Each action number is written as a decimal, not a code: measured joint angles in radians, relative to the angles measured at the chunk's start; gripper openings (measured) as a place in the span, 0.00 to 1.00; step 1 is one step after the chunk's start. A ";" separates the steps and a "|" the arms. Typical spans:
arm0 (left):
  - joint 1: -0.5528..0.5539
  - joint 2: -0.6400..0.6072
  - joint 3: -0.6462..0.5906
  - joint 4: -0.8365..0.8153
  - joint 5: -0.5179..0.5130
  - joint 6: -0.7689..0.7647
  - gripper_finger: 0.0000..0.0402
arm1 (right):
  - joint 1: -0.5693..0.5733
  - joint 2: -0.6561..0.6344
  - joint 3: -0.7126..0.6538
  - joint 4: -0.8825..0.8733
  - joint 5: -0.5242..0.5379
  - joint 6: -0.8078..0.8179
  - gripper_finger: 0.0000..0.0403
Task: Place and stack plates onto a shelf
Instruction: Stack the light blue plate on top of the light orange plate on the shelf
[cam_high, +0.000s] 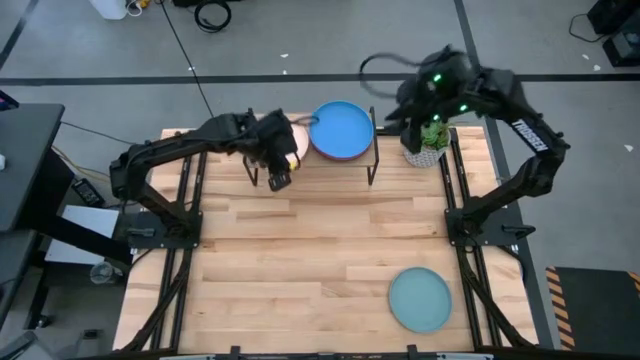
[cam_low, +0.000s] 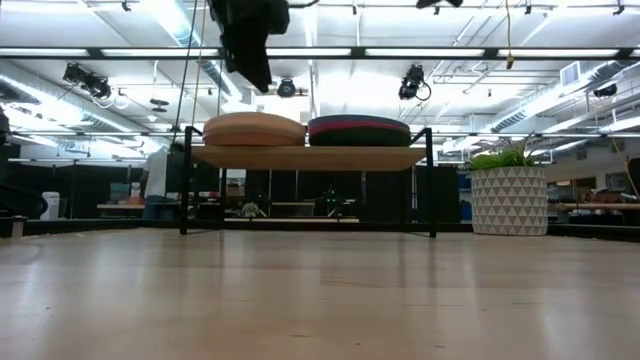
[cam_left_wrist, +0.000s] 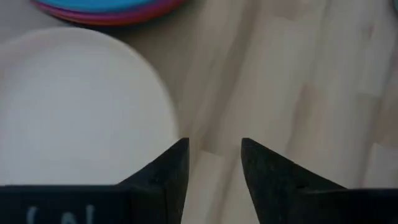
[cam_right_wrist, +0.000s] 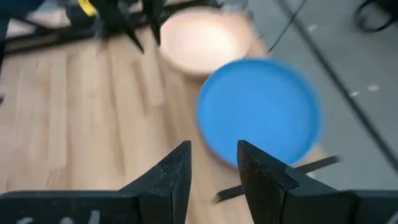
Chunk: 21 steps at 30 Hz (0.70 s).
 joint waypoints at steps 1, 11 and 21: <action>-0.020 0.002 0.000 -0.005 -0.009 -0.015 0.38 | 0.015 -0.001 -0.028 -0.002 -0.003 0.000 0.34; -0.267 0.002 -0.013 0.110 0.010 0.029 0.35 | 0.236 -0.002 -0.279 -0.020 -0.012 0.076 0.33; -0.468 -0.182 -0.391 0.492 -0.014 -0.205 0.35 | 0.571 -0.002 -0.599 0.021 -0.127 0.220 0.33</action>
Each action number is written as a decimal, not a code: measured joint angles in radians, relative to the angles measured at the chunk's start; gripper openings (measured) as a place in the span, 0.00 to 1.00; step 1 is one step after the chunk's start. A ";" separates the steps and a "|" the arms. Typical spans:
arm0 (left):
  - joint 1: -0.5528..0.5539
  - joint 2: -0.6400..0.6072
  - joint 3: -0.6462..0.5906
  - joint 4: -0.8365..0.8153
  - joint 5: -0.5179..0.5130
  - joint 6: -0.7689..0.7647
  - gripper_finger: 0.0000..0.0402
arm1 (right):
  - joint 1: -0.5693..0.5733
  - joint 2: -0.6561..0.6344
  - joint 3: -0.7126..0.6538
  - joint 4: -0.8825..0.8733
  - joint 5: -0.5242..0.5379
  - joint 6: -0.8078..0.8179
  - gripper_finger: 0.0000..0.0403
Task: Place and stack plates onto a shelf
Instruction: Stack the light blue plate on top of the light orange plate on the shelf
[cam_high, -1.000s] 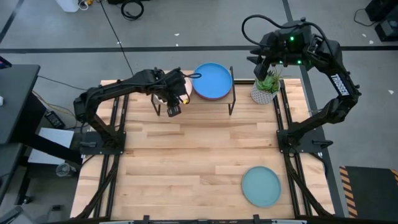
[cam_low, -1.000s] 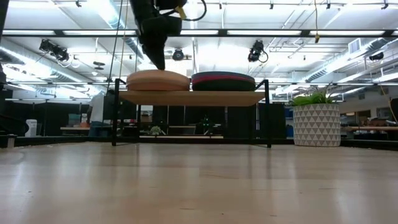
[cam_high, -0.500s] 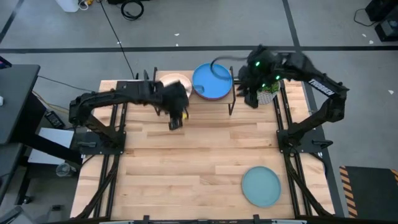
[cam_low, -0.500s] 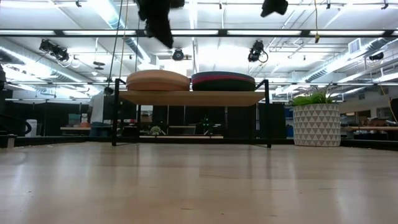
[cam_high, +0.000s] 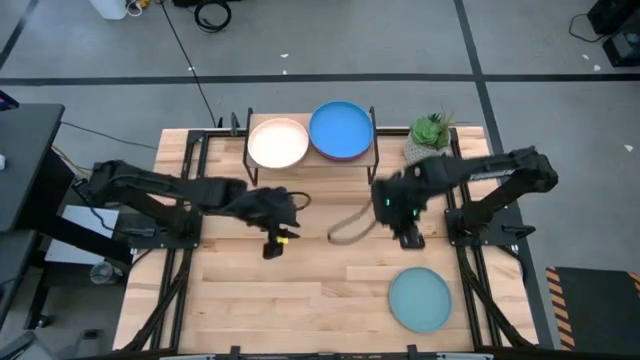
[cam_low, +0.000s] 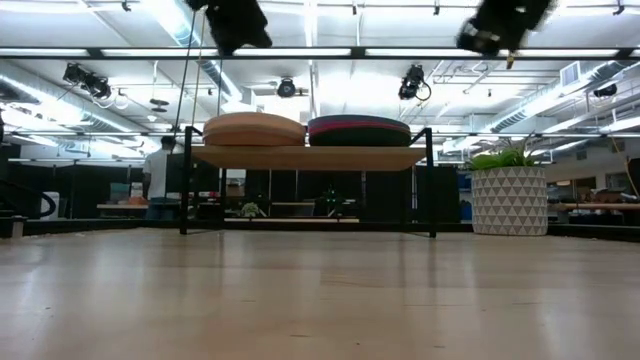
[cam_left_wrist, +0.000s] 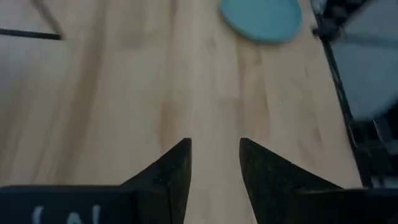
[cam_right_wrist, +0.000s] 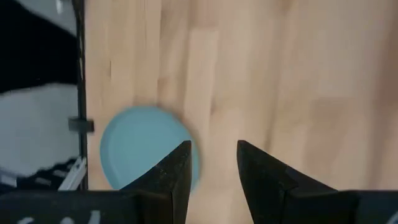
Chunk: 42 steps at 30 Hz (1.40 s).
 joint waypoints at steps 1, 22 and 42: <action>-0.020 -0.027 -0.045 0.038 -0.030 -0.036 0.35 | 0.032 0.001 -0.031 0.011 0.004 0.027 0.33; -0.289 -0.272 -0.305 0.309 -0.481 -0.473 0.35 | 0.285 0.000 -0.592 0.446 0.050 0.178 0.47; -0.304 -0.281 -0.306 0.567 -0.482 -0.357 0.35 | 0.346 0.001 -0.757 0.651 0.118 0.255 0.15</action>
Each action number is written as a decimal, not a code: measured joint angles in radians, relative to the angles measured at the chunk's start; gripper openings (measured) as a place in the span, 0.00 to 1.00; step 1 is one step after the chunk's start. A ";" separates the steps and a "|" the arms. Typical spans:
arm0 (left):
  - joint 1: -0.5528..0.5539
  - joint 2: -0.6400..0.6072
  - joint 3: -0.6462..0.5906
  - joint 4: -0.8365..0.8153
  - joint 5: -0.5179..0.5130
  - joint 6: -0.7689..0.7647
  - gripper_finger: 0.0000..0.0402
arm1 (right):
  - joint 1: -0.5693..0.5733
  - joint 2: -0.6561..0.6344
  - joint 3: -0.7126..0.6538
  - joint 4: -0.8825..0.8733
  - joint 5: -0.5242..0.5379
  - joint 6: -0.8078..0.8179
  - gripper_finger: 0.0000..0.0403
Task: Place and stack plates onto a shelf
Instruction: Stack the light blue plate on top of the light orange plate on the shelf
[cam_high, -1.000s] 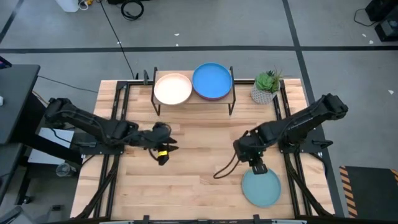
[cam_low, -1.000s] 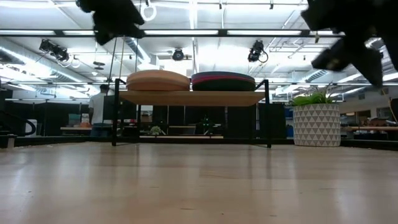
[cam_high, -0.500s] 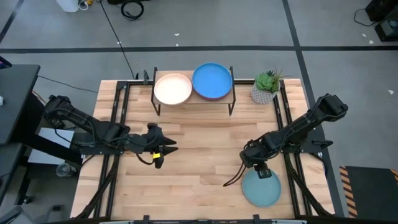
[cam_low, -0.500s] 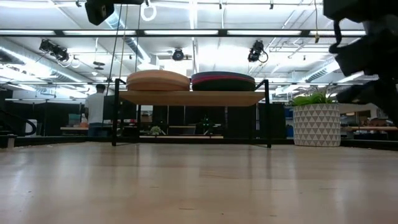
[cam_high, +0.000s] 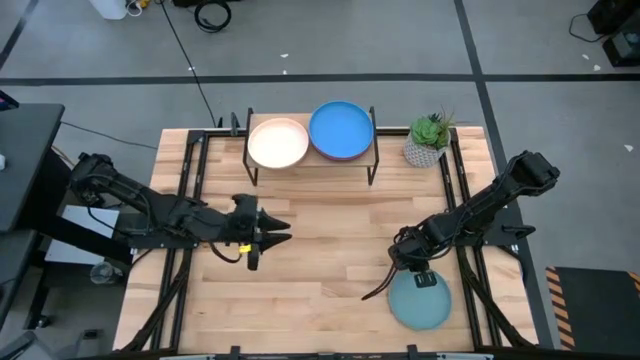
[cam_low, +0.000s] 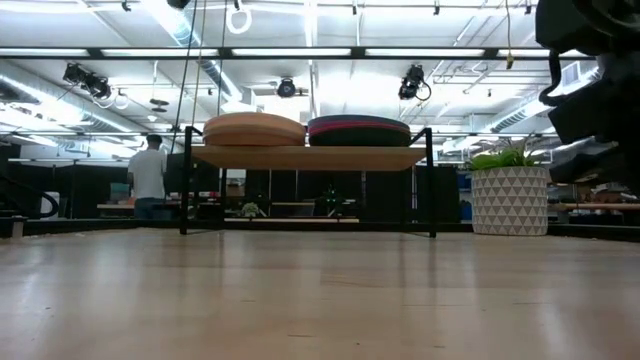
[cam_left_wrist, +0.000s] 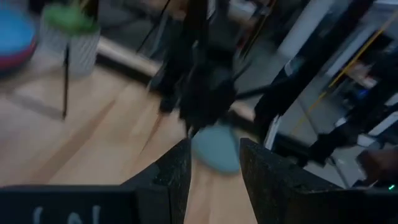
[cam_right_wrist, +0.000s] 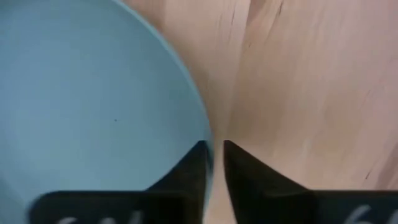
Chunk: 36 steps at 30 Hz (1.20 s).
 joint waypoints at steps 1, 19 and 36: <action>0.000 0.000 0.001 0.032 -0.002 0.028 0.35 | -0.002 0.000 0.000 0.000 -0.007 0.000 0.11; 0.015 0.196 0.450 -0.566 0.042 0.375 0.35 | -0.293 -0.044 0.106 -0.030 -0.450 0.076 0.03; -0.032 0.460 0.573 -0.430 -0.029 0.894 0.52 | -0.522 -0.036 0.237 0.098 -0.755 0.436 0.03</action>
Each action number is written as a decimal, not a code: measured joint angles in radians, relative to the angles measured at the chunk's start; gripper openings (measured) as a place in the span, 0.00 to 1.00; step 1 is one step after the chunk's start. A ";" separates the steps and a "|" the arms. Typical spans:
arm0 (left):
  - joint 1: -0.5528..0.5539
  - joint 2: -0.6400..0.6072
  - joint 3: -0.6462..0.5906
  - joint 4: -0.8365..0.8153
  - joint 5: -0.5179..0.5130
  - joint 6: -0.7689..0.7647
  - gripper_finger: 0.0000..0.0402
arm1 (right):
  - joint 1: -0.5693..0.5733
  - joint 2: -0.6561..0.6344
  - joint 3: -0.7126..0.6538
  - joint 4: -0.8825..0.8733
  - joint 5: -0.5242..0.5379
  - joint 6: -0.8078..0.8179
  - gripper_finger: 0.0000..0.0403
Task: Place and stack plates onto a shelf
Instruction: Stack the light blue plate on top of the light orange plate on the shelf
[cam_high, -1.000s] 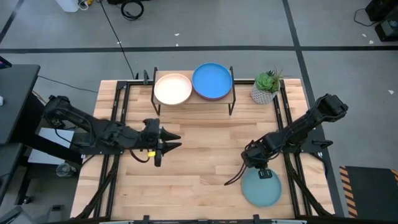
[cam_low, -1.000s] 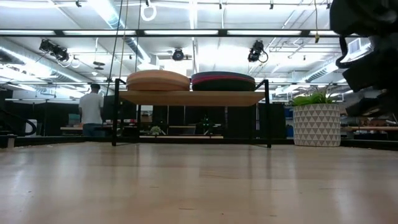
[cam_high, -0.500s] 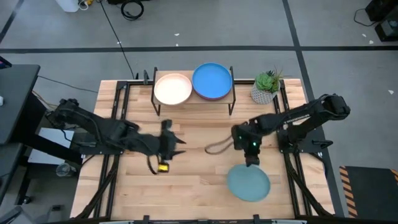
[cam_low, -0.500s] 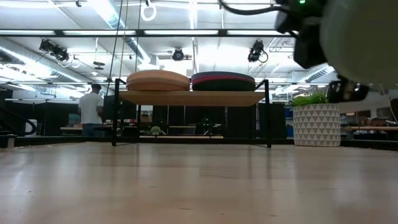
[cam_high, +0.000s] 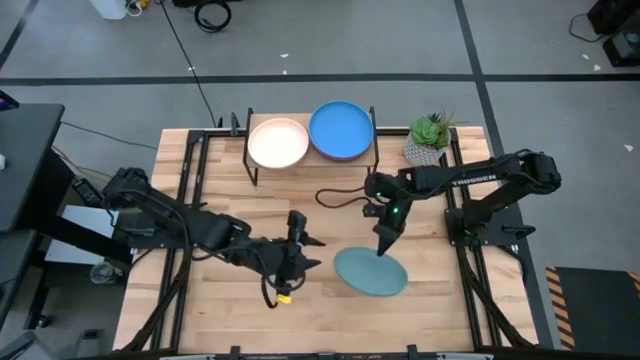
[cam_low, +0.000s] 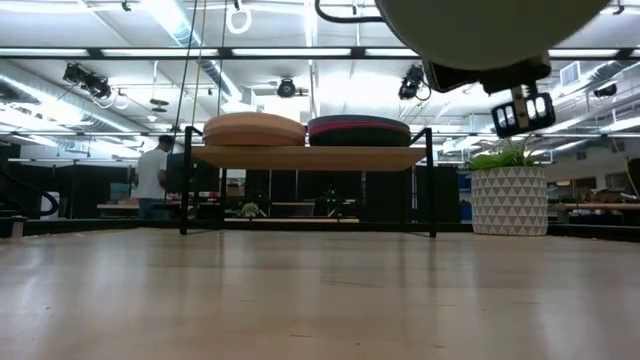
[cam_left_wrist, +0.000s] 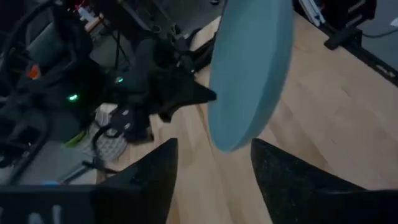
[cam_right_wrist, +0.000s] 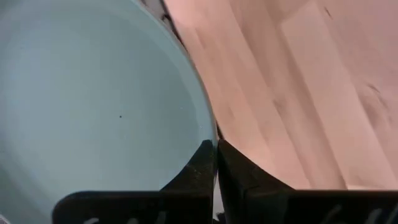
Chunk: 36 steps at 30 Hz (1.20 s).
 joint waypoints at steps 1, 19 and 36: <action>0.002 0.008 0.000 0.007 0.004 0.009 0.54 | -0.005 0.000 0.000 0.020 -0.006 0.015 0.03; 0.076 0.059 -0.001 0.096 0.101 0.113 0.55 | -0.059 0.004 0.000 0.309 0.000 0.175 0.03; 0.076 0.093 -0.002 0.136 0.122 0.155 0.10 | -0.077 0.004 0.000 0.399 -0.028 0.222 0.16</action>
